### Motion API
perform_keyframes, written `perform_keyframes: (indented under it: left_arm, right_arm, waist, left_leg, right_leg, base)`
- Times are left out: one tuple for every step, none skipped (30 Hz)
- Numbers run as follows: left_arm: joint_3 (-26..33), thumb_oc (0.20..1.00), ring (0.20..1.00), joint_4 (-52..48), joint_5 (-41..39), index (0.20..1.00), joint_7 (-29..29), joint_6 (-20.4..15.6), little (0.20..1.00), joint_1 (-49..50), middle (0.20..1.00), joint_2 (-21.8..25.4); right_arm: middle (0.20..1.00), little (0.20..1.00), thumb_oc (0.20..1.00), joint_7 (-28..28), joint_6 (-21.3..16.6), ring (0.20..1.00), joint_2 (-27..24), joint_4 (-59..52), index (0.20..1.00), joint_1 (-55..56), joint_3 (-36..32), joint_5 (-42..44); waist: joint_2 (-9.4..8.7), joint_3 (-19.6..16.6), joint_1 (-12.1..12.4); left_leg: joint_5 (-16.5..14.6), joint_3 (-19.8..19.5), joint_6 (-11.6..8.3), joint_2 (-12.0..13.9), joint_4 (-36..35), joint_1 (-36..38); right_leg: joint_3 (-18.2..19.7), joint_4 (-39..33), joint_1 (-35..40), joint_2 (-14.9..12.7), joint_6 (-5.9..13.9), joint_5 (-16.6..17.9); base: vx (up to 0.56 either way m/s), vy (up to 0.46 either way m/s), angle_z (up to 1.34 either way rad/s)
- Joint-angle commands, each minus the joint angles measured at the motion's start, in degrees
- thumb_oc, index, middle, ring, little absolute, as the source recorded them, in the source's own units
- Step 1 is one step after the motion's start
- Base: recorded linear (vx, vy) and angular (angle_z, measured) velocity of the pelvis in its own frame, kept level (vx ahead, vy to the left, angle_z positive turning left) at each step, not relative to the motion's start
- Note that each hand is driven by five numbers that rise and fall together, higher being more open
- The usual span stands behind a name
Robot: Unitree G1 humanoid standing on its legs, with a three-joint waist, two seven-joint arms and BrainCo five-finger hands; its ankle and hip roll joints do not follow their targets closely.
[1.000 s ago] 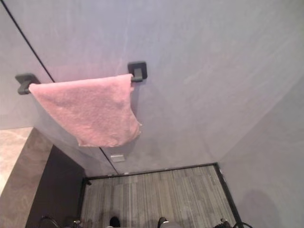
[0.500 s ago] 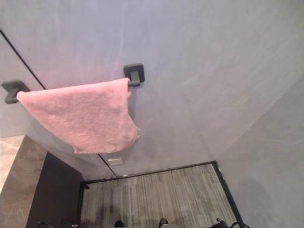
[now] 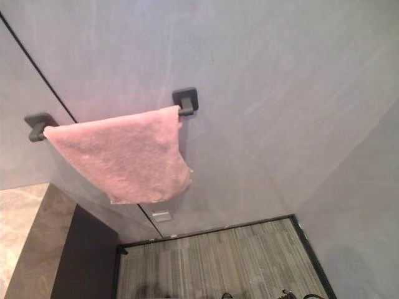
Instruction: Put brush and paste in cup on sink, flatten towel.
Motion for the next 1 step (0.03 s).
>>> perform_keyframes:
  left_arm:
    - [0.1,1.0,1.0,1.35,0.02,1.0,-0.58,-0.21,1.0,-1.78,1.0,0.92]
  right_arm:
    - [1.0,1.0,1.0,-0.09,-0.15,1.0,1.75,3.34,1.0,-3.24,1.33,1.79]
  waist:
    - [-4.05,-0.34,0.34]
  left_leg:
    - [-2.53,-1.06,3.83,-4.56,1.35,0.42]
  right_leg:
    - [1.66,3.46,-1.11,0.4,1.36,-1.07]
  base:
    - [0.01,0.016,-0.04]
